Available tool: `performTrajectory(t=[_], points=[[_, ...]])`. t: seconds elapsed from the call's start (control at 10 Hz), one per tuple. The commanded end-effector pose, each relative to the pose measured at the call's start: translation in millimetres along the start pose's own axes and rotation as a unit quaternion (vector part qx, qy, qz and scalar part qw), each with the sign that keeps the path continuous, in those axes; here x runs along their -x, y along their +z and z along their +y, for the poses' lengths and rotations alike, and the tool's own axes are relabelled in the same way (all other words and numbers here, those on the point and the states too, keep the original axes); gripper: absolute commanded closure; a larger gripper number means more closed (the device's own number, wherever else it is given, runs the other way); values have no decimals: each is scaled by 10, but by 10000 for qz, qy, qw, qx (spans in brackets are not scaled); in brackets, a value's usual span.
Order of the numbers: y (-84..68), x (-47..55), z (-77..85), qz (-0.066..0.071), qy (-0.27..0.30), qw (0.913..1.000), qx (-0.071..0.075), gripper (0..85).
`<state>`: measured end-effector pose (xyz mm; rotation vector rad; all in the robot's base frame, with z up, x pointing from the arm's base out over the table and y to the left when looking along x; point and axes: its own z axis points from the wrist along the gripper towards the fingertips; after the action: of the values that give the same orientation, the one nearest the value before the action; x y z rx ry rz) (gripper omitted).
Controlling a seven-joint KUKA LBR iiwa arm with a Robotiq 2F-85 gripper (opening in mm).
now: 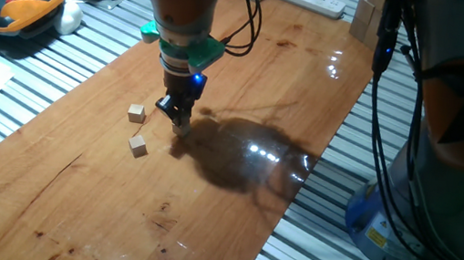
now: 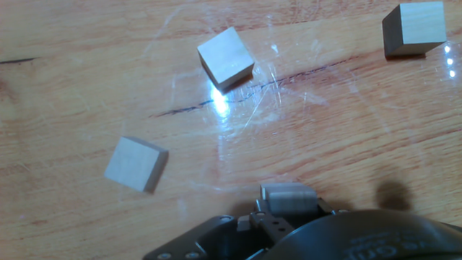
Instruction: Stack the blocks in a vertical line of five
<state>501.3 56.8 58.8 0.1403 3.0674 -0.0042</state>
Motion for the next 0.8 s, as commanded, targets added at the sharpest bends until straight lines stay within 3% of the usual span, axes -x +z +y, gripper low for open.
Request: performTrajectory(t=[0.0,0.7], points=[[2,-2,-1,2,0,10000,-2,850],[5,-5,3,-29,8,10000,-10,850]])
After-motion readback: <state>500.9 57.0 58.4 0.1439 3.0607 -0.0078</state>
